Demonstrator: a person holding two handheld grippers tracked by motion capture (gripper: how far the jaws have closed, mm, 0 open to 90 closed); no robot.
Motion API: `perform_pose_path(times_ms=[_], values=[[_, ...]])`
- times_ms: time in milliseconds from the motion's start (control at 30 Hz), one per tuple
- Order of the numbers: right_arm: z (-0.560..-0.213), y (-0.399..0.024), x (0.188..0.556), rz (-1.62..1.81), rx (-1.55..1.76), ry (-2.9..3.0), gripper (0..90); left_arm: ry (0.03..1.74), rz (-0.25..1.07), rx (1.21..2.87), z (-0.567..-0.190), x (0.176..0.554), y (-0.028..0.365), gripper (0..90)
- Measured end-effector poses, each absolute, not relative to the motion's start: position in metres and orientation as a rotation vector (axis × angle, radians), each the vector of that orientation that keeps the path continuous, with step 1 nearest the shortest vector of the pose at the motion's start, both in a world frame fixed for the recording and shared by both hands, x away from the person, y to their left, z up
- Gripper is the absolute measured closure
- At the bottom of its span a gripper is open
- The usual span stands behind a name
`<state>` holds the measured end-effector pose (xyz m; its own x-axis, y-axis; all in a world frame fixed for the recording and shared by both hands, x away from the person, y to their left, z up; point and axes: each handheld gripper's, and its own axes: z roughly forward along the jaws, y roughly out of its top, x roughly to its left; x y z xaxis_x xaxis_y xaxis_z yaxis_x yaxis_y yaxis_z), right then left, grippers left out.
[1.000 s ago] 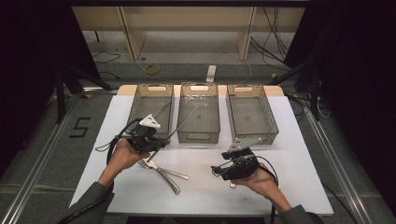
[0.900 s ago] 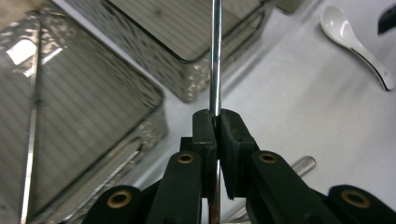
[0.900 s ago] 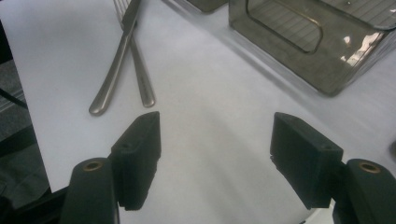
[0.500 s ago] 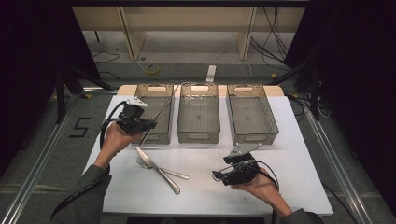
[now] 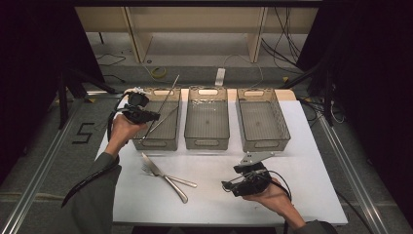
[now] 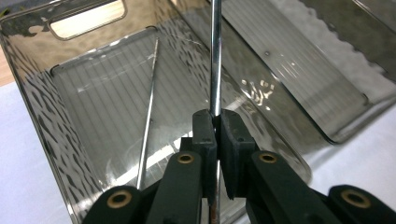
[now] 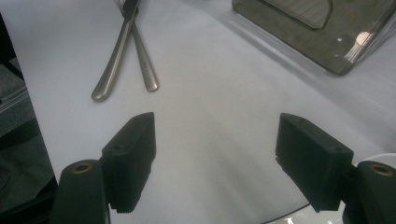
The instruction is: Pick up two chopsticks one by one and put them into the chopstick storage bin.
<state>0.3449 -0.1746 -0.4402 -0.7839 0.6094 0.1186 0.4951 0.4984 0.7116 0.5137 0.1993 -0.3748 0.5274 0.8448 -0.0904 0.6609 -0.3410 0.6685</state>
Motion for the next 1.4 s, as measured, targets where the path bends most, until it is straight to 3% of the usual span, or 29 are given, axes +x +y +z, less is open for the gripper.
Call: perform_pose_path(times_ms=[1000, 1067, 1200, 1400], values=[[-0.437, -0.178, 0.336, 1.207, 0.959, 2.573, 28.6, 1.413, 0.326, 2.072, -0.419, 0.539, 0.205, 82.7], [-0.437, -0.178, 0.336, 1.209, 0.964, 2.571, 28.6, 1.422, 0.333, 2.064, -0.418, 0.539, 0.205, 68.4], [-0.437, -0.180, 0.337, 1.208, 0.968, 2.566, 28.6, 1.422, 0.327, 2.025, -0.410, 0.533, 0.202, 51.4], [-0.434, -0.189, 0.340, 1.217, 1.011, 2.524, 28.6, 1.351, 0.329, 1.986, -0.392, 0.507, 0.196, 33.9]])
